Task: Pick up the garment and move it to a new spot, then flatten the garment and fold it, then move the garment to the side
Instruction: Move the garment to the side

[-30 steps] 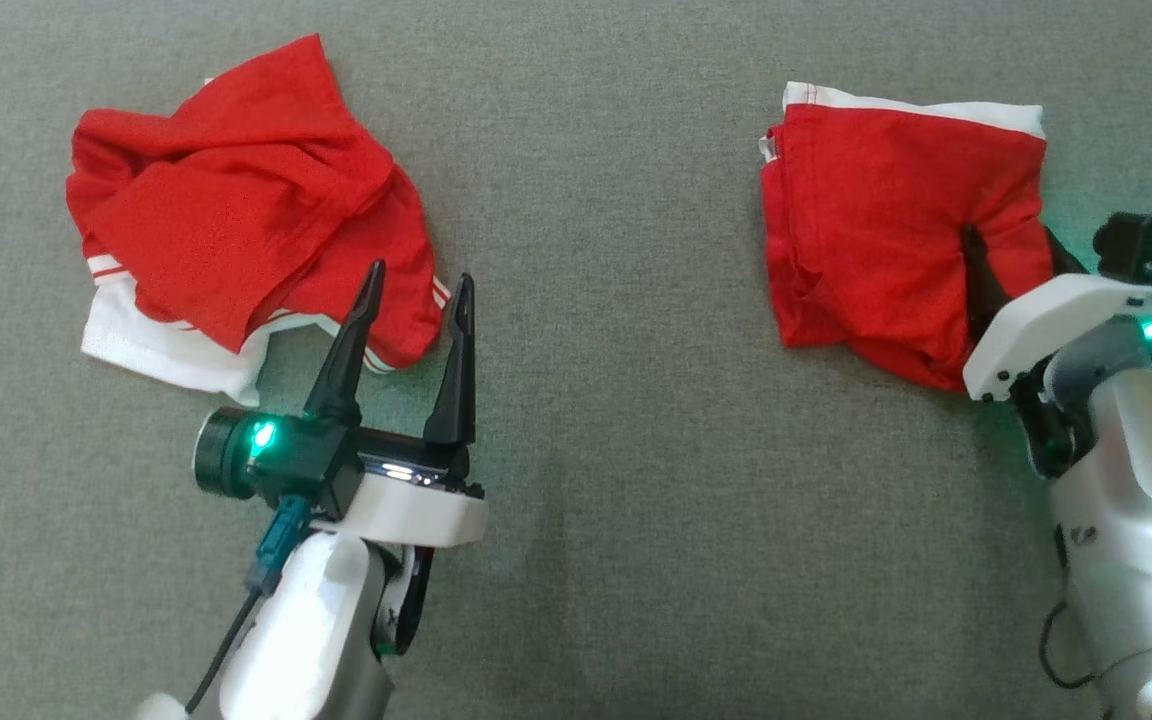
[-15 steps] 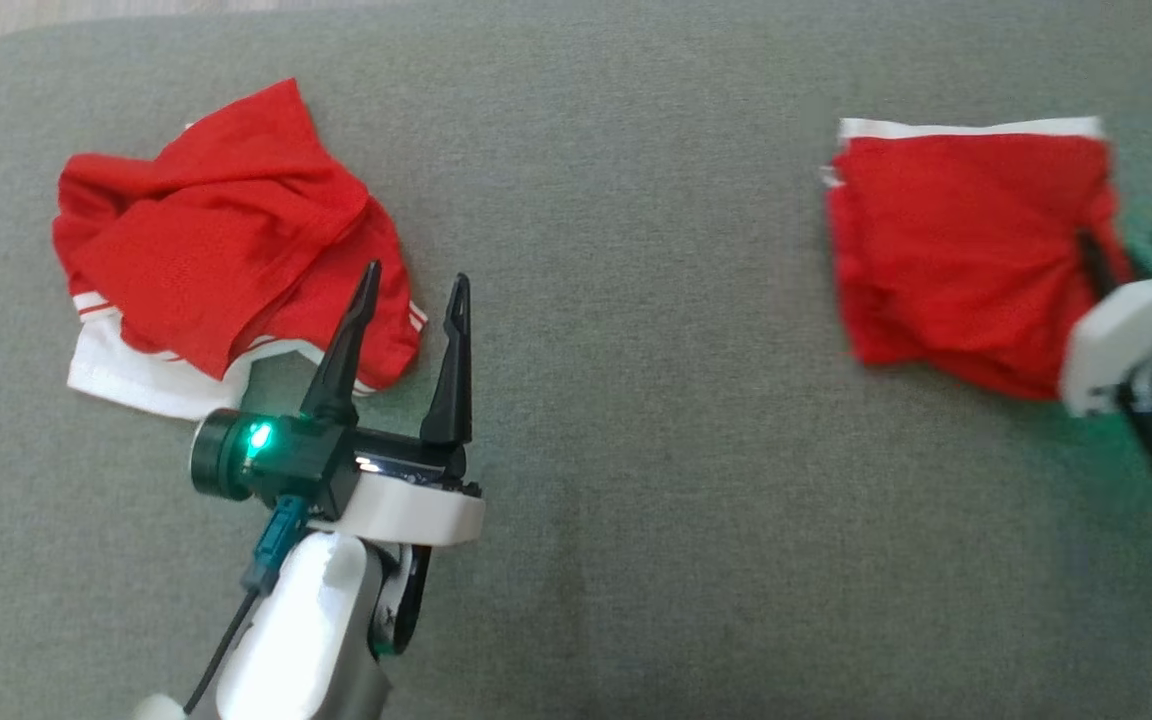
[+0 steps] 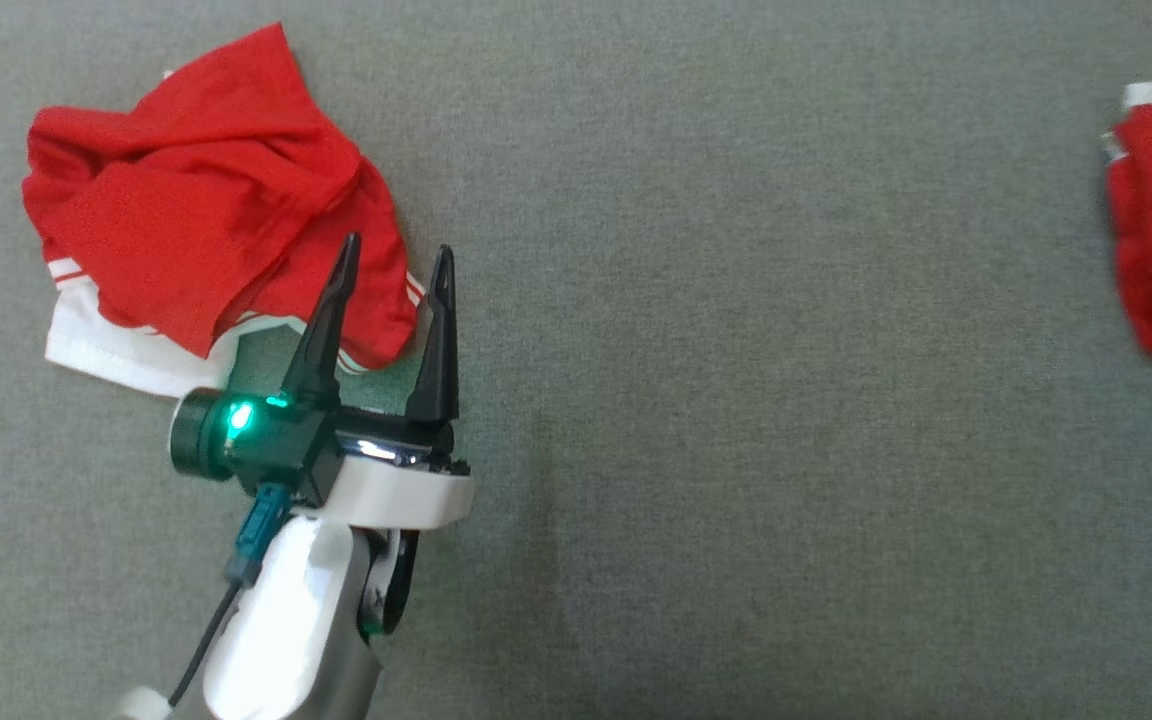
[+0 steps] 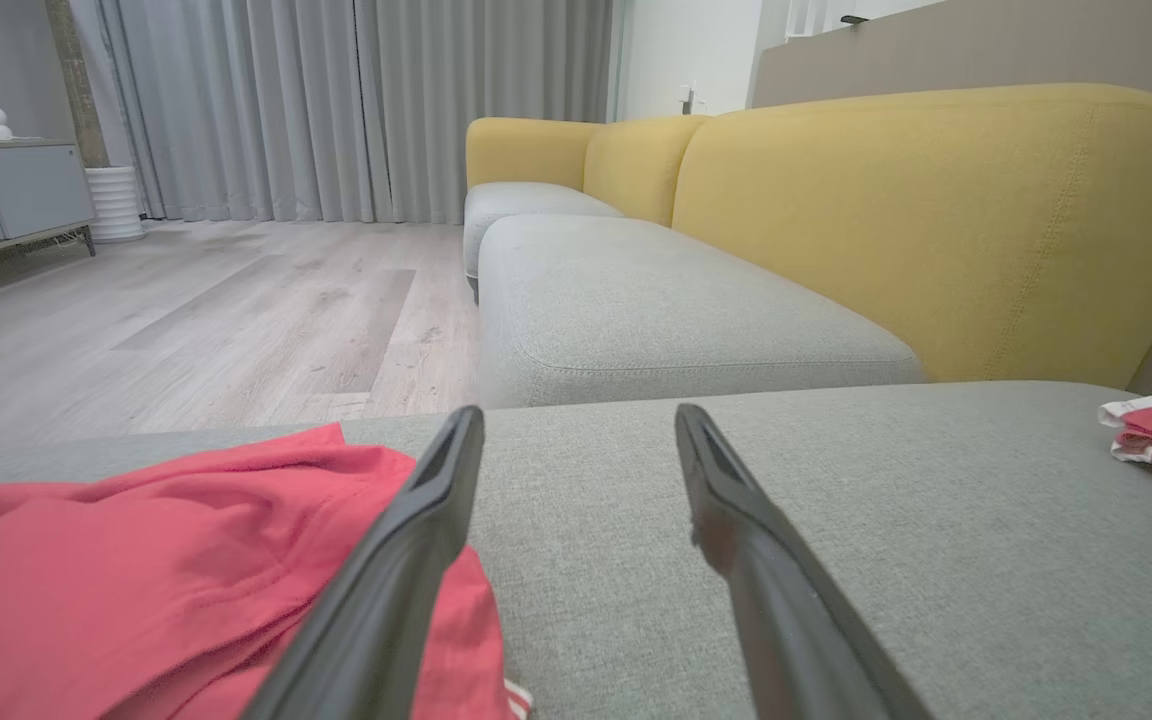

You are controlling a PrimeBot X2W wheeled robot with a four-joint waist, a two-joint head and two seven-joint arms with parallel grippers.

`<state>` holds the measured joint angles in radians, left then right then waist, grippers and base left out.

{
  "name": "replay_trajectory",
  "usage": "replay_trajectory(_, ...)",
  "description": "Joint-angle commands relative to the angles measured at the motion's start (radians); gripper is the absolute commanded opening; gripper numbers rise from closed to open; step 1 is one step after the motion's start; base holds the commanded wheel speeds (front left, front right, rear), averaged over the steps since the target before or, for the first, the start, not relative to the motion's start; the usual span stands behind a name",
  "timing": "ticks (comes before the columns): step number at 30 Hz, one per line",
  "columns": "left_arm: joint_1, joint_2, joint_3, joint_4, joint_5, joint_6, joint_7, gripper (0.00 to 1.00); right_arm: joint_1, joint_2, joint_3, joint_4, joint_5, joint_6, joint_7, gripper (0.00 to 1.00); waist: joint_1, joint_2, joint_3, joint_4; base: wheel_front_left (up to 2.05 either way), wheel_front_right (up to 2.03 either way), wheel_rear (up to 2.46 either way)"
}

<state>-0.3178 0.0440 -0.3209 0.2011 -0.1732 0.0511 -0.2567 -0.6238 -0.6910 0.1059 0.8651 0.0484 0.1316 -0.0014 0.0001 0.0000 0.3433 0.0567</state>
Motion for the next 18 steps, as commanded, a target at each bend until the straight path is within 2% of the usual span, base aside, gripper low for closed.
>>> replay_trajectory(1,-0.041,0.006,0.038,-0.037,0.015,-0.008,-0.005,1.00,-0.002,-0.051,-0.039,-0.021,-0.057,-0.001,-0.014,0.00,-0.0001,0.0000,0.021,0.005,0.00,0.00,0.00)
replay_trajectory(9,-0.061,0.006,0.037,-0.036,0.019,-0.012,-0.005,1.00,-0.016,-0.019,-0.151,-0.012,-0.155,-0.001,-0.015,0.00,-0.0001,0.0000,0.036,0.012,0.00,0.00,0.00)
replay_trajectory(10,-0.063,0.006,0.037,-0.034,0.019,-0.012,-0.005,1.00,-0.019,-0.011,-0.167,-0.014,-0.164,-0.001,-0.019,0.57,-0.0001,0.0000,0.035,0.013,0.00,0.00,0.00)
replay_trajectory(11,-0.063,0.006,0.037,-0.033,0.018,-0.011,-0.005,1.00,-0.024,0.002,-0.189,-0.015,-0.164,-0.001,-0.022,1.00,-0.0001,0.0000,0.032,0.012,0.00,0.00,0.00)
replay_trajectory(18,-0.048,0.006,0.040,-0.026,0.005,-0.004,-0.005,1.00,-0.021,0.102,-0.287,-0.077,-0.192,-0.001,-0.059,1.00,-0.0001,0.0000,-0.029,-0.001,0.00,0.00,0.00)
